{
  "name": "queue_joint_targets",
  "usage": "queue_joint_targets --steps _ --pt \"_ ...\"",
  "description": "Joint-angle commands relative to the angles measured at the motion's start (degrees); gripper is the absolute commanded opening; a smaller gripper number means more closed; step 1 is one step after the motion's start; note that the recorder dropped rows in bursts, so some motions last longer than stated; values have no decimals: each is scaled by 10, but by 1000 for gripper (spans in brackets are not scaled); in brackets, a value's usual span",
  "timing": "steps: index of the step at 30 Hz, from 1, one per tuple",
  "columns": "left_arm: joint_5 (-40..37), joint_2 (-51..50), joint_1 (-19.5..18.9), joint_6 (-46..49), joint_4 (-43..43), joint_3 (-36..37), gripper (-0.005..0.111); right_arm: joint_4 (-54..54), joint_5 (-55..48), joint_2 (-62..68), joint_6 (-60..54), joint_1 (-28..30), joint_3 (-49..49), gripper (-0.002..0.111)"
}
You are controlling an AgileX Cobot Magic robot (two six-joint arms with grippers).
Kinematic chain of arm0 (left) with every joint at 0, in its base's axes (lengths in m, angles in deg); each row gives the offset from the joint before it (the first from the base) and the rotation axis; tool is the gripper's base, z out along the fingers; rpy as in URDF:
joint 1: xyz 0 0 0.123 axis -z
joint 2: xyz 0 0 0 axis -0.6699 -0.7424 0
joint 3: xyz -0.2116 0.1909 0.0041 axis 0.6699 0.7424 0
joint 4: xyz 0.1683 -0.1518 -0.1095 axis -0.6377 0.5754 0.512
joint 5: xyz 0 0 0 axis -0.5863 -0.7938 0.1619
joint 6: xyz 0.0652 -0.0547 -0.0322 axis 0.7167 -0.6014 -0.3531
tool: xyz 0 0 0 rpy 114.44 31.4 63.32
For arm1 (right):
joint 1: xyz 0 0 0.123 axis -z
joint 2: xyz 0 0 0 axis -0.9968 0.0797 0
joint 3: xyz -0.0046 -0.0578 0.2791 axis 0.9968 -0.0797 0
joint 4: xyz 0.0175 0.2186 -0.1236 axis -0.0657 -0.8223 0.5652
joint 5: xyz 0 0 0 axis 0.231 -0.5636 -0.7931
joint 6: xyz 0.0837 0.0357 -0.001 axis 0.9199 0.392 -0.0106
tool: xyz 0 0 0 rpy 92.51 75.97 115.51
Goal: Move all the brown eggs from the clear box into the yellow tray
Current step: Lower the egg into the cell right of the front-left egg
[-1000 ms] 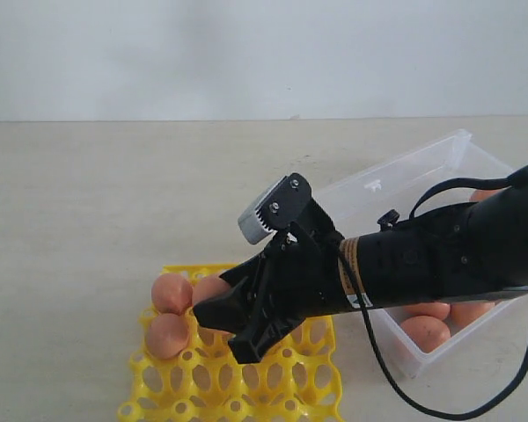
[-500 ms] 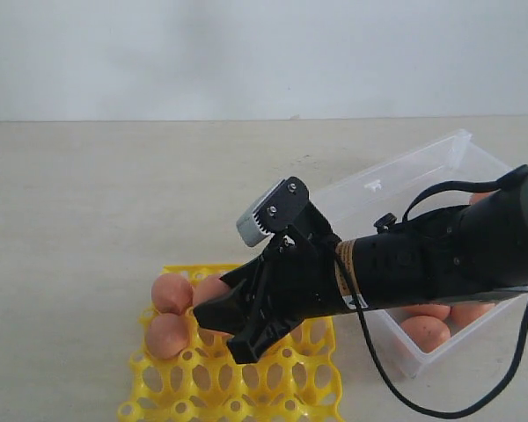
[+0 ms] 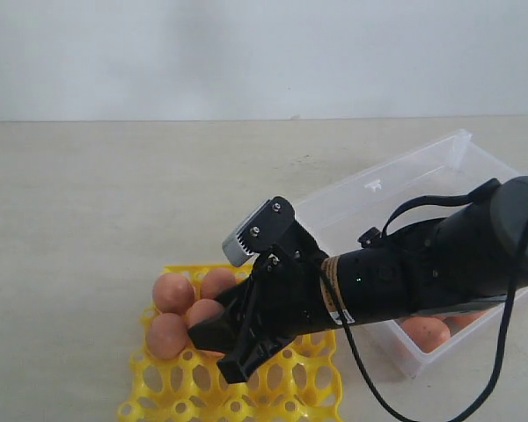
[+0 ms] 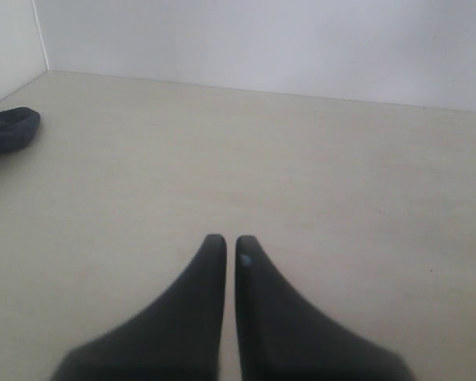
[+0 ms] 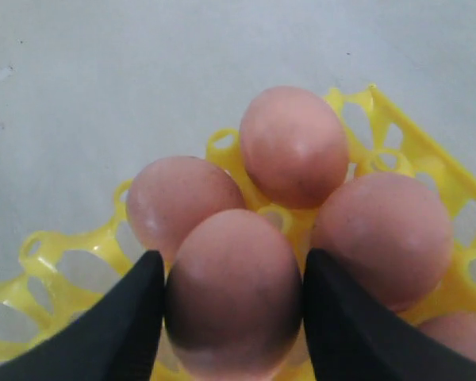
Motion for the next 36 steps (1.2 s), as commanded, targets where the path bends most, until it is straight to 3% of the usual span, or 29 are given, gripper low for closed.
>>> queue_joint_targets --steps 1,5,10,14,36 --pt "2 2 5 2 0 2 4 -5 -2 4 -2 -2 2 0" --pt "2 2 5 2 0 2 4 -5 -2 4 -6 -2 2 3" --pt "2 2 5 2 0 2 4 -5 -2 4 -6 -2 2 32" --pt "2 2 5 2 0 2 4 -5 -1 4 -6 -2 2 44" --pt "2 2 5 2 0 2 4 2 34 4 -6 -2 2 45"
